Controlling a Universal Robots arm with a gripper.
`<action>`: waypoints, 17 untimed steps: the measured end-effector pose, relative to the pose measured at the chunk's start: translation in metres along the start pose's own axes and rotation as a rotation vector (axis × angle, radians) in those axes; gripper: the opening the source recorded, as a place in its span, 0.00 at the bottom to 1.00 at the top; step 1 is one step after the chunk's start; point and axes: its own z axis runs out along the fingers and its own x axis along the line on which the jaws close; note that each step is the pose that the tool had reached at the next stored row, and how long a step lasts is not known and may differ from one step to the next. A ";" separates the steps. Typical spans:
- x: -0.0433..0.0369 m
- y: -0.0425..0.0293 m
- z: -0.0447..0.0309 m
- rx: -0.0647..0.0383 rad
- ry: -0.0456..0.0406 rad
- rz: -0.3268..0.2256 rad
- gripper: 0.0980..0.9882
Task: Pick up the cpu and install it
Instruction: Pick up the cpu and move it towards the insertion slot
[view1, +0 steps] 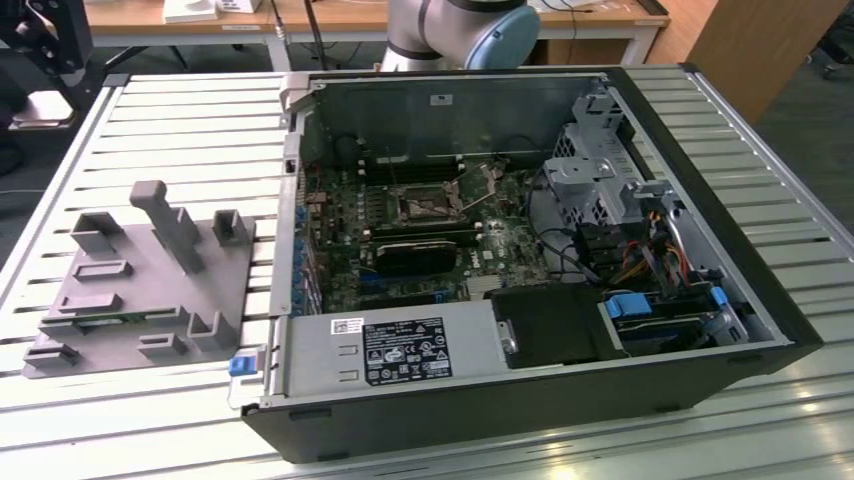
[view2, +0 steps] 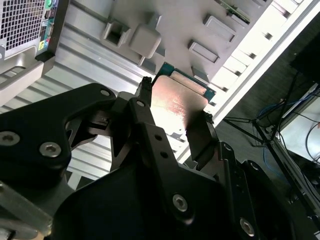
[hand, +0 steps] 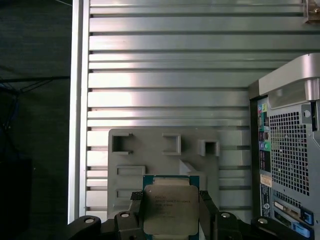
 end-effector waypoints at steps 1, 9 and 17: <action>-0.0008 0.0000 0.0000 0.000 0.0000 0.000 0.48; -0.0077 0.0002 0.0000 0.000 0.0000 0.000 0.48; -0.0163 0.0004 -0.0001 0.000 0.0000 0.000 0.48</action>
